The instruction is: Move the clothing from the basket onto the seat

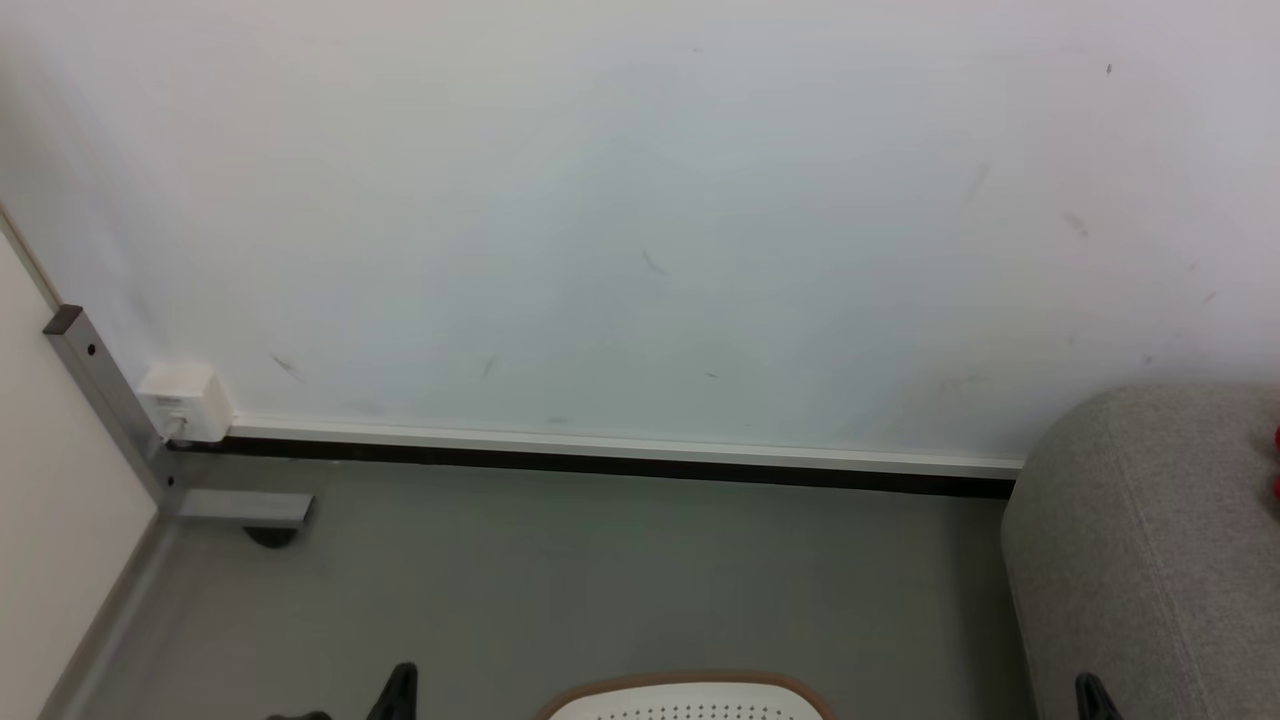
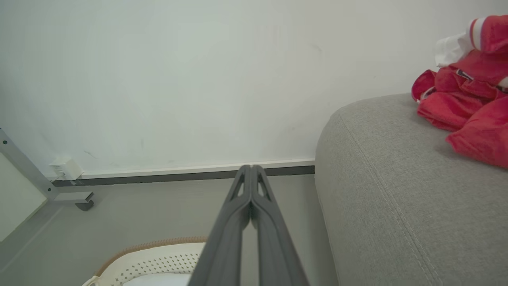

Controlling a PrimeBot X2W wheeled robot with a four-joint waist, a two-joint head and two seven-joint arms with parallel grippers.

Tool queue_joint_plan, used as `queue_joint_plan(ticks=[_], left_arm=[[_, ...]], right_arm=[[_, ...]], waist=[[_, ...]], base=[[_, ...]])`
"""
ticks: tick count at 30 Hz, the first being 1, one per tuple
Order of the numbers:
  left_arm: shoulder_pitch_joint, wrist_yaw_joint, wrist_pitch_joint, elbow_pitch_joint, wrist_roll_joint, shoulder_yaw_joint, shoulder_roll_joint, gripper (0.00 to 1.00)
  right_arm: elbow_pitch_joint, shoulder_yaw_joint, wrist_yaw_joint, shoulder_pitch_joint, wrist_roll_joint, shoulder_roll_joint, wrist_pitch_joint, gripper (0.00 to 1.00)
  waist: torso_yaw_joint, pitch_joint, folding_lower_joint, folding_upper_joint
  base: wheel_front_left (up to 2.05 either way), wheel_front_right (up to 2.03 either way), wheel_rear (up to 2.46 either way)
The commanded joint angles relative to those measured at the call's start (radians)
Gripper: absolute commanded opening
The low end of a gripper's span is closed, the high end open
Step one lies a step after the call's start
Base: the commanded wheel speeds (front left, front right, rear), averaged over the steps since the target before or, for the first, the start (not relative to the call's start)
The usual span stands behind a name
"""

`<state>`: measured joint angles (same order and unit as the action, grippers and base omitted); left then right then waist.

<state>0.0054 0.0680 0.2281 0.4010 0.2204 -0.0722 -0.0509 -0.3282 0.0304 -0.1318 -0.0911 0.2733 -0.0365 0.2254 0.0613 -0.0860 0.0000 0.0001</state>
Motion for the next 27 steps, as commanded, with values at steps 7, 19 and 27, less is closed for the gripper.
queue_joint_plan(ticks=[7, 19, 27], left_arm=[[-0.035, 0.007, -0.037, -0.036, 0.172, 0.023, -0.004, 0.00], [-0.046, 0.004, -0.084, -0.074, 0.377, 0.048, -0.004, 0.00], [-0.054, 0.002, -0.115, -0.095, 0.500, 0.064, -0.003, 0.00]], right_arm=[[0.023, 0.011, 0.000, 0.044, 0.165, -0.008, -0.036, 0.00], [0.034, 0.023, 0.000, 0.073, 0.361, -0.009, -0.086, 0.00], [0.039, 0.030, 0.001, 0.091, 0.479, -0.011, -0.116, 0.00]], waist=[[-0.004, 0.005, 0.0000, -0.0001], [-0.010, 0.014, 0.0000, -0.0001], [-0.014, 0.020, 0.0000, -0.0001]], base=[[0.00, 0.00, 0.00], [0.00, 0.00, 0.00], [0.00, 0.00, 0.00]])
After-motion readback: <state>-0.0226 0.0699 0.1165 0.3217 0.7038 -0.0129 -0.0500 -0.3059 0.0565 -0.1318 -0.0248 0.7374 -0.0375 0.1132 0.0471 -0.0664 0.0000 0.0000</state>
